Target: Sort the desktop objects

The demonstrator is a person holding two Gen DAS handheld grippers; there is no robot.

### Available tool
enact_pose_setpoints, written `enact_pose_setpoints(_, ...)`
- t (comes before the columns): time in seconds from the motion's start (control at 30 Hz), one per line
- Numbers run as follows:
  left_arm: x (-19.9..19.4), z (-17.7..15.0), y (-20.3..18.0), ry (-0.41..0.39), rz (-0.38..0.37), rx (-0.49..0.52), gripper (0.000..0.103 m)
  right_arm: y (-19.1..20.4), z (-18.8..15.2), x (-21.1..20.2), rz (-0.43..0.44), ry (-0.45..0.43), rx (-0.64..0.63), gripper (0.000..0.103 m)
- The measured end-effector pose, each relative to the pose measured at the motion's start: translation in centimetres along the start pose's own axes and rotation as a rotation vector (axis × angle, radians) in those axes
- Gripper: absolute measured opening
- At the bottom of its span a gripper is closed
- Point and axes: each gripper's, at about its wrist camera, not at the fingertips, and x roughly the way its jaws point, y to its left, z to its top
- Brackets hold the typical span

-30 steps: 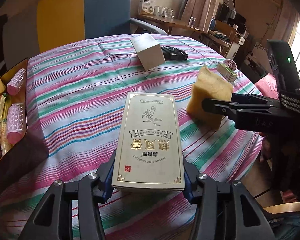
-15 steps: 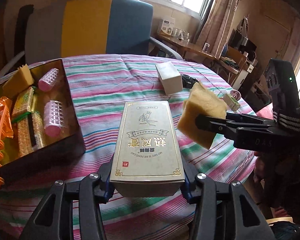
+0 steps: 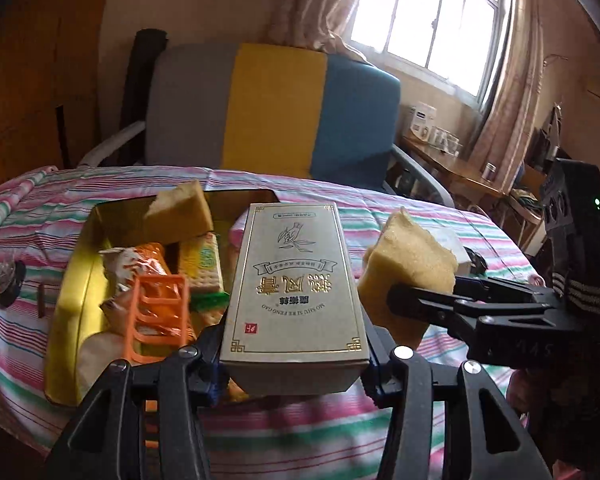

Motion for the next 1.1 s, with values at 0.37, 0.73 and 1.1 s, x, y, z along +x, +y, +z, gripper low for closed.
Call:
enact_pose_setpoints(0.37,2.6,2.7,5.3,0.005,0.106,-0.053,0.052,4.6,3.3,5.9,0.043,0.033,-0.047,0.073)
enact_pose_setpoints(0.73,3.6,2.9,6.3,0.027,0.109,-0.086,0.06,3.7,5.3,9.6,0.019,0.056,-0.001,0.085)
enact_pose_setpoints(1.1,-3.4,-1.9,4.6,-0.024,-0.008,-0.101,0.06,3.0,2.7,7.4,0.034,0.059,0.017,0.086)
